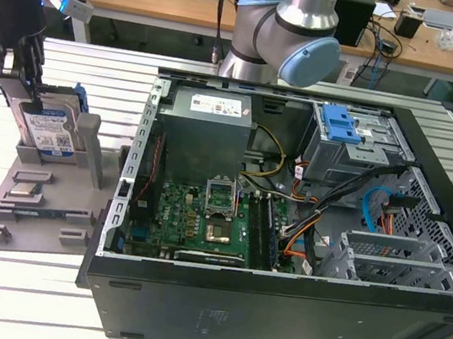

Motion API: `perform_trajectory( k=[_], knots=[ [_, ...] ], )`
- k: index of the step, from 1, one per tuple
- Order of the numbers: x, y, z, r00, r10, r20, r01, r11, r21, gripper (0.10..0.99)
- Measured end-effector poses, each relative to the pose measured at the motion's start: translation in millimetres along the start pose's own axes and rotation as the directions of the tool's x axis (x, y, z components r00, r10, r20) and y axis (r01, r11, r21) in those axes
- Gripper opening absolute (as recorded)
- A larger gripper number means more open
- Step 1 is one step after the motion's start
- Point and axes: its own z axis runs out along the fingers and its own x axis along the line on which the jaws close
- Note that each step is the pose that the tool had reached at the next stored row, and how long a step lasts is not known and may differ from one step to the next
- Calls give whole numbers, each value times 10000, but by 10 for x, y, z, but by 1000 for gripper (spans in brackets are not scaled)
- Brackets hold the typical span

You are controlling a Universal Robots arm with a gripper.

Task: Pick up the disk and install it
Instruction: 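Pick up the disk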

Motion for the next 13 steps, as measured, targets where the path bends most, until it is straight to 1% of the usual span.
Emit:
perform_trajectory(
  k=[1,4,6,9,10,11,13],
  knots=[
    [0,0,-4,10000,0,1,0,10000,1,392],
    [-5,1,-62,10000,-1,-2,1,10000,-4,392],
    [-9,2,-79,10000,0,-1,0,10000,-4,392],
    [-22,1,-126,10000,0,-1,0,10000,-5,392],
    [-30,2,-162,10000,0,-1,0,10000,-6,392],
    [-36,2,-213,10000,-2,-1,2,10000,-5,392],
    [-36,3,-227,10000,-2,7,2,10000,-2,392]
  ],
)
